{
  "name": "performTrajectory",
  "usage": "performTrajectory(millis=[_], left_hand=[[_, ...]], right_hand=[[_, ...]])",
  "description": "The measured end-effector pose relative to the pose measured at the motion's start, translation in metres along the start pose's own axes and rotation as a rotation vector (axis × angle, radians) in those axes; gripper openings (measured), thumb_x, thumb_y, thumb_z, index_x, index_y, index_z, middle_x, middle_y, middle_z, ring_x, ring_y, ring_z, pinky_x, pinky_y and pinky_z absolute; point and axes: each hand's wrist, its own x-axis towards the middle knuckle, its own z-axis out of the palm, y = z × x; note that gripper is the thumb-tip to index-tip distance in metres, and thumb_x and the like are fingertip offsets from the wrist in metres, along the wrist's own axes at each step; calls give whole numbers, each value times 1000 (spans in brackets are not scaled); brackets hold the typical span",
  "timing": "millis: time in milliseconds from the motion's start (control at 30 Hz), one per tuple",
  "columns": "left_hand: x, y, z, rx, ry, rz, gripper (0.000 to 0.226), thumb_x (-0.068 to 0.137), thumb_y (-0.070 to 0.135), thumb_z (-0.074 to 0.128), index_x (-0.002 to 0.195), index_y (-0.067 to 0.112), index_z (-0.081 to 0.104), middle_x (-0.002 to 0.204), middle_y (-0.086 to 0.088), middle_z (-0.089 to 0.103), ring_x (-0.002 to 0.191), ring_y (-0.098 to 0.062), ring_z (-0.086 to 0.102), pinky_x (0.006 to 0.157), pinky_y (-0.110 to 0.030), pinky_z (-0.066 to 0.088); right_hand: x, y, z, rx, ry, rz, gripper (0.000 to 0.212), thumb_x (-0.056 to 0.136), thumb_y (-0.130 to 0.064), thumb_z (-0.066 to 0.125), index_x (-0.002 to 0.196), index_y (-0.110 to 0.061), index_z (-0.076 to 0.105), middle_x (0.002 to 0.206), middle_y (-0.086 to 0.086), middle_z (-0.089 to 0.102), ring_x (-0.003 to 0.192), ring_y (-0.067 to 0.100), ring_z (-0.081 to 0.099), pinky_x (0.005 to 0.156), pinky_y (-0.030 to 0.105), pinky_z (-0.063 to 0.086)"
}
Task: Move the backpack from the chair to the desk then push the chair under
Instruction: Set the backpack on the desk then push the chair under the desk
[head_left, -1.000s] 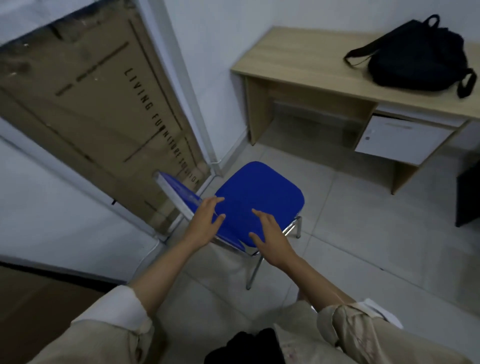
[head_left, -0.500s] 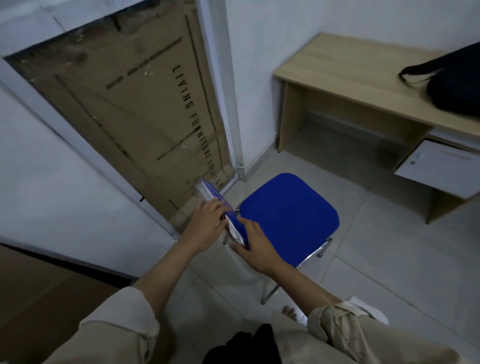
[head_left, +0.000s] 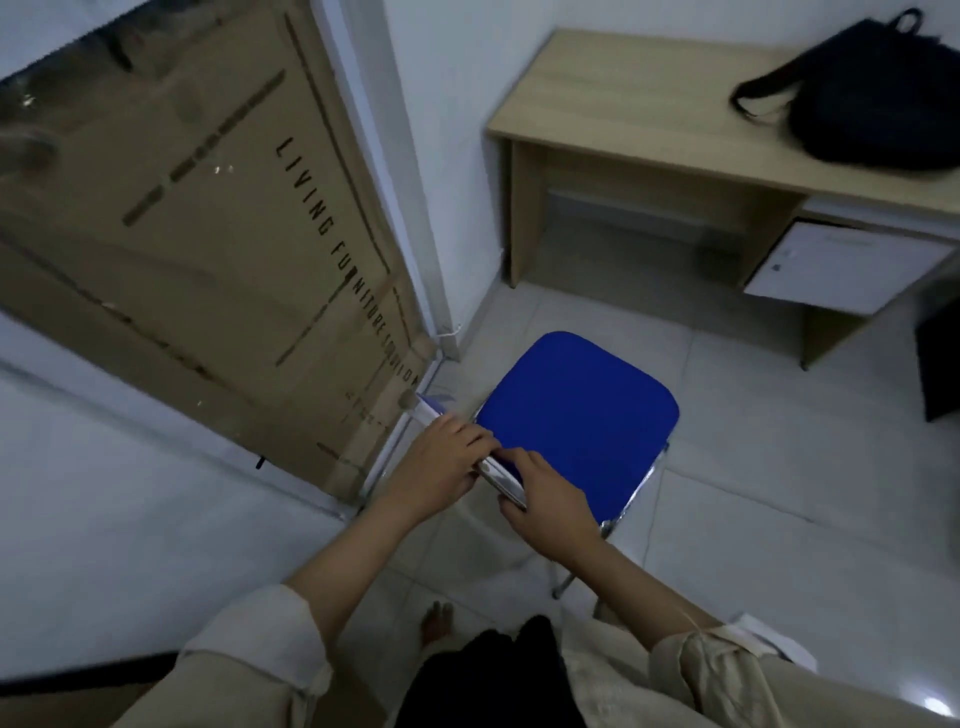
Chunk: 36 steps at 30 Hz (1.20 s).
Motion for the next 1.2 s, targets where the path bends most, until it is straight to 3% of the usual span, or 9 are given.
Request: performTrajectory(millis=[167,367,533,800,967,1100,1200], left_hand=[[18,-31,-13,-28,-160,168,33,85,20,57,118,25,59,112,0,67,100,-21,58,79,-31,42],[33,-44,-21,89,-286,304,47,86,32,58,131,24,46,120,-1,63,106,-24,61,81,-40,52],[39,-50,-20,53,-344,358,39,86,39,59,121,23,53,115,-2,64,99,-24,62,80,-41,53],[56,-65,-12,67,-150,515,64,79,78,32,100,23,57,86,4,65,67,-16,61,56,-32,49],[76,-62,-7,62,-53,478,73,80,78,13,96,21,57,80,3,66,63,-15,59,53,-30,46],[104,-56,-8,74,28,441,73,82,73,10,93,20,58,75,1,66,59,-15,58,50,-26,30],[132,-53,-7,68,50,423,72,84,73,10,89,20,58,70,1,65,54,-14,54,49,-25,28]], right_hand=[[-9,-6,8,-144,148,150,45,79,-44,57,121,-36,43,107,-9,65,84,15,64,63,32,53],[-14,-15,18,-247,312,322,33,81,-52,57,105,-29,58,92,-5,71,72,16,67,62,35,57],[-17,-19,23,-299,397,367,37,80,-59,57,99,-27,61,84,-4,73,66,17,67,58,33,56],[-10,-12,13,-479,520,208,41,71,-51,74,98,-21,69,65,-5,72,49,16,64,46,26,51],[3,1,-5,-496,518,175,40,75,-53,69,96,-18,68,65,-2,71,49,18,63,47,30,53],[23,23,-28,-524,493,183,45,74,-55,70,97,-17,68,65,0,71,50,21,64,48,31,54],[40,44,-47,-524,472,172,48,74,-58,68,98,-16,67,65,1,71,51,22,64,49,31,55]])
